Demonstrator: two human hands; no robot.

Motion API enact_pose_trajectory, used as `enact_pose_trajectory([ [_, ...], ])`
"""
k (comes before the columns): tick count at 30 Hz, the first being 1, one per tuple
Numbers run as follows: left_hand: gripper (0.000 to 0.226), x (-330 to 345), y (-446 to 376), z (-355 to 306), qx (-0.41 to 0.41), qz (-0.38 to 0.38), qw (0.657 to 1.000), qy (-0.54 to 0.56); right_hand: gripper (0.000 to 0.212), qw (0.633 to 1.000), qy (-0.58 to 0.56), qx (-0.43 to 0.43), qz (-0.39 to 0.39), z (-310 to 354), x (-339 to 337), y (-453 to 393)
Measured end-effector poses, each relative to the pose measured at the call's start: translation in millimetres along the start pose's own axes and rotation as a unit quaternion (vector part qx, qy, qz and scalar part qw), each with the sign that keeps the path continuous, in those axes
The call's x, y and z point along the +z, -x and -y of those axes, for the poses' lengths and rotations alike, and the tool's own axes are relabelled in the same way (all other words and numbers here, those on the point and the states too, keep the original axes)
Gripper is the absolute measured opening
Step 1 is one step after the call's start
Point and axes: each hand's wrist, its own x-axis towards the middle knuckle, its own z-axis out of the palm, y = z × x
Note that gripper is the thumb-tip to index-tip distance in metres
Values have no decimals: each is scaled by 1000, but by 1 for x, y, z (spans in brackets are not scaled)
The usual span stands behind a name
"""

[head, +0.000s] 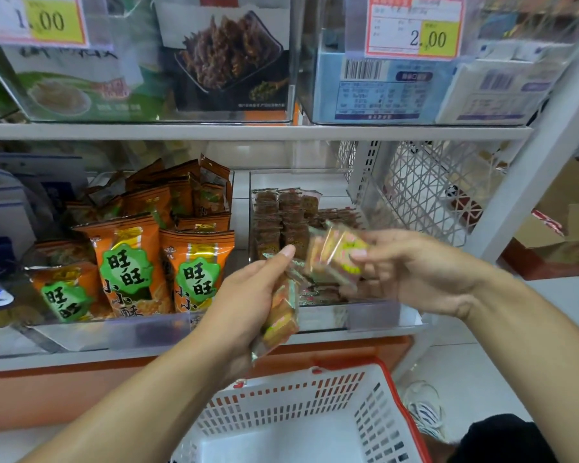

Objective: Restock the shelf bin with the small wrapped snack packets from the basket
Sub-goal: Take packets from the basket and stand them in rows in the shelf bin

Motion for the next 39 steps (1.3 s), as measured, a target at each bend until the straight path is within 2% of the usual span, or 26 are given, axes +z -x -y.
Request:
enact_pose_trajectory([
  [2,44,4,-3,-3,0,-16,1000,18,37,996,-11,-44,-75,4,-9,-16],
  [3,43,7,-4,-4,0,-15,999,29,35,987,30,-71,-139,3,-15,-28],
  [4,40,10,-5,-4,-2,-11,999,36,36,965,114,-93,-217,1,-21,-41],
  [5,37,13,-6,-4,-4,-5,999,39,39,926,222,-102,-289,-3,-25,-54],
  [6,36,15,-7,-3,-6,-1,999,41,41,887,304,-103,-331,-6,-27,-67],
  [7,35,17,-9,-2,-9,1,999,44,43,868,344,-96,-346,-10,-31,-80],
  [11,35,21,-19,0,-15,4,999,45,34,872,334,-104,-342,-16,-52,-129],
  [16,31,19,-26,0,-20,5,999,32,51,855,394,-66,-330,2,-64,-171],
  [20,38,13,-28,-2,-24,6,998,50,73,863,370,-59,-338,4,-60,-185],
  [25,30,8,-28,-3,-16,16,998,55,57,840,450,-46,-299,-4,-53,-191],
  [28,28,7,-26,-4,-25,18,997,64,62,828,448,-69,-330,-4,-54,-188],
  [32,40,6,-23,-7,-41,8,996,81,52,813,455,-89,-351,-6,-50,-180],
  [36,43,4,-20,-10,-36,-11,995,89,58,803,448,-121,-374,2,-33,-150],
  [37,46,4,-20,-10,-31,-19,996,86,53,802,441,-149,-374,6,-22,-138],
  [39,52,4,-20,-10,-7,-38,997,65,30,807,406,-214,-371,10,6,-109],
])
